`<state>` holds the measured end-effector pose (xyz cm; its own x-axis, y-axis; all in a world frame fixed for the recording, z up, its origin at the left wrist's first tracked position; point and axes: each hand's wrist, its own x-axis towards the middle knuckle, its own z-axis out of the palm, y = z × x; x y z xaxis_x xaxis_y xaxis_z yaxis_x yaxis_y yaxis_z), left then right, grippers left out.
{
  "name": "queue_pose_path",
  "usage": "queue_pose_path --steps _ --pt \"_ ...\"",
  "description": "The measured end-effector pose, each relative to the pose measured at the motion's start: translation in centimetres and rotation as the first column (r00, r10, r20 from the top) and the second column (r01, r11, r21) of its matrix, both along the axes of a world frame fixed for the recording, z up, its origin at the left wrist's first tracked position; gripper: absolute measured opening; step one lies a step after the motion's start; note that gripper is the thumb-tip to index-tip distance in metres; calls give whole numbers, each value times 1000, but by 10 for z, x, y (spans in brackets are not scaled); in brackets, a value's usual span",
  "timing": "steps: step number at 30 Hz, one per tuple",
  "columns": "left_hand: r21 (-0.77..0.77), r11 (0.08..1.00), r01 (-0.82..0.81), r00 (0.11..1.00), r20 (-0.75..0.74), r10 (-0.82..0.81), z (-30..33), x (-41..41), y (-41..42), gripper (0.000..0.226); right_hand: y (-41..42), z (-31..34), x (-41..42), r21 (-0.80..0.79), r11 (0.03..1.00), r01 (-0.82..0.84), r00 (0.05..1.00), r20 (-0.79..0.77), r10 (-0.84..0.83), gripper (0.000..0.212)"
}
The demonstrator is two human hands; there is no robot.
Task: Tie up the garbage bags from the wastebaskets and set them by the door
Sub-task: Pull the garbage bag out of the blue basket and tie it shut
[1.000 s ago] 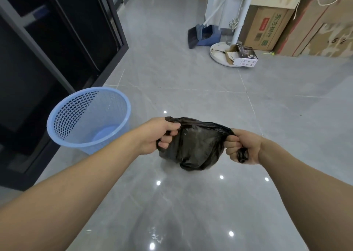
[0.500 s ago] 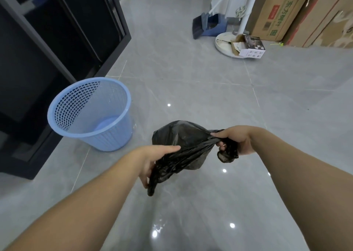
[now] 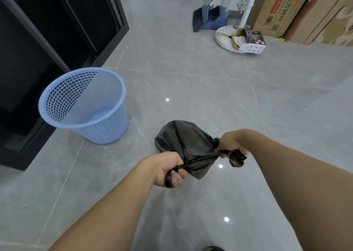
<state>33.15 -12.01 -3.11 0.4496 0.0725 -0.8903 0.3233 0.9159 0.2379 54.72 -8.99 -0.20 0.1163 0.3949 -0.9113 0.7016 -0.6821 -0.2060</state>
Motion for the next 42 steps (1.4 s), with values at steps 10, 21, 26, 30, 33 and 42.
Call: queue_pose_path --steps 10,21,26,30,33,42 --pt "183 936 301 953 -43 -299 40 -15 14 48 33 30 4 -251 881 -401 916 -105 387 42" --pt "537 -184 823 552 -833 38 33 -14 13 24 -15 -12 35 -288 931 -222 538 -833 -129 53" --pt "309 -323 895 391 -891 231 10 -11 15 22 -40 -49 24 -475 880 20 -228 -859 -459 35" --pt "274 -437 857 381 -907 178 -9 -8 10 44 -44 -64 7 -609 737 294 -509 -752 -419 27" --pt "294 -569 768 414 -906 91 -7 -1 -4 44 -37 -64 -2 -630 568 530 -537 -767 -351 12" --pt "212 -689 693 293 -956 0 18 -3 -11 35 1 -46 2 -600 422 680 -460 -797 -392 33"
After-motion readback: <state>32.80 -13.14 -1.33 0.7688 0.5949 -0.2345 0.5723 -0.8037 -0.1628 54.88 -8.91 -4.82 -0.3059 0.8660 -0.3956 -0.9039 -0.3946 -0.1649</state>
